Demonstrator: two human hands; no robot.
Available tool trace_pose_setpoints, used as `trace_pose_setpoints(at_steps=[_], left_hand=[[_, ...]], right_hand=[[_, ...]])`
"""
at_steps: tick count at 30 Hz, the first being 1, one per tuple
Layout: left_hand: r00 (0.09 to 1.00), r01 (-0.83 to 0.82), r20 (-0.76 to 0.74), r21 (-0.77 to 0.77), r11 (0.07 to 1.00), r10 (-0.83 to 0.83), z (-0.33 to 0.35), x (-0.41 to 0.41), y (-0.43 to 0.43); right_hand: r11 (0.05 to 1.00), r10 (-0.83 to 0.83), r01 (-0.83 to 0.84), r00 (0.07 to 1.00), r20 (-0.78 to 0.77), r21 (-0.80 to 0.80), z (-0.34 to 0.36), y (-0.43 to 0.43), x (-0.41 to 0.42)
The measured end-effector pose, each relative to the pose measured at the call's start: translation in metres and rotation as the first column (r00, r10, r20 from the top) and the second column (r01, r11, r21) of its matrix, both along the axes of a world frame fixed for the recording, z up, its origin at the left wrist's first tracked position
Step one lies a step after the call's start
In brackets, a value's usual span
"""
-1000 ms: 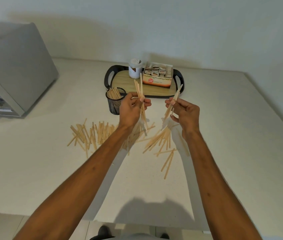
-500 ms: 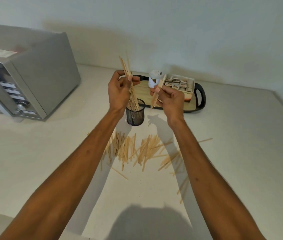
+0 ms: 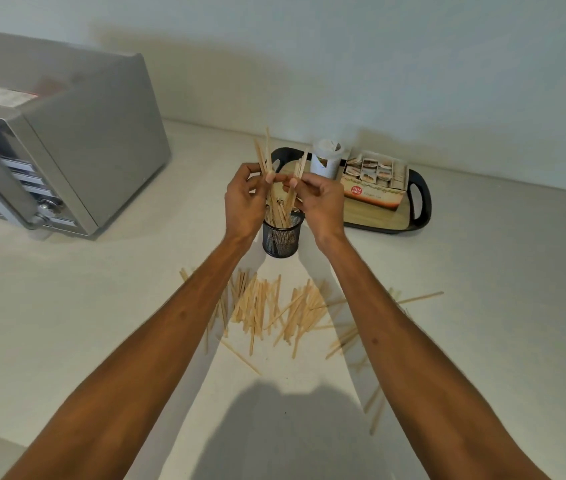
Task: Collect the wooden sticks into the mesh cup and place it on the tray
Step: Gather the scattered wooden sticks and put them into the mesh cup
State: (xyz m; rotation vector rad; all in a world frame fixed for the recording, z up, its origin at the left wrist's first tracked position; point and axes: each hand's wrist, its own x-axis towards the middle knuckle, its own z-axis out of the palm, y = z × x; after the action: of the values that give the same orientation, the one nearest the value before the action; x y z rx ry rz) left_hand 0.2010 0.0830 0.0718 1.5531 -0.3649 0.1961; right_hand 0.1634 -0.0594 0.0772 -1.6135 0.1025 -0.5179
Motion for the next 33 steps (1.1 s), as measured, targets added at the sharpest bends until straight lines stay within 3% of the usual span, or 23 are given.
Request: trace_pose_setpoints(at_steps=[6,13,25,29,33], left_hand=[[0.996,0.053,-0.072,0.019,0.998,-0.052,-0.021,-0.007,0.006],[0.995,0.083,-0.058,-0.006,0.997,-0.083,-0.017,-0.007,0.006],[0.986,-0.164,-0.035,0.054,0.985,0.166,-0.027,-0.027,0.027],[0.975,-0.223,0.044,0.264,0.938,0.22,-0.042,-0.04,0.047],[0.925,-0.327,0.041,0.592,0.737,0.377,-0.057,-0.038,0.104]], right_hand=[[0.994,-0.079,0.075,0.996,-0.051,-0.076,-0.022,-0.001,-0.007],[0.979,-0.143,0.135,0.989,-0.04,-0.155,-0.014,-0.002,-0.006],[0.99,-0.14,0.139,0.99,-0.031,-0.019,-0.022,-0.028,-0.048],[0.986,-0.164,0.166,0.984,-0.07,0.021,-0.031,-0.039,-0.081],[0.972,-0.224,0.232,0.963,-0.148,0.039,-0.05,-0.051,-0.113]])
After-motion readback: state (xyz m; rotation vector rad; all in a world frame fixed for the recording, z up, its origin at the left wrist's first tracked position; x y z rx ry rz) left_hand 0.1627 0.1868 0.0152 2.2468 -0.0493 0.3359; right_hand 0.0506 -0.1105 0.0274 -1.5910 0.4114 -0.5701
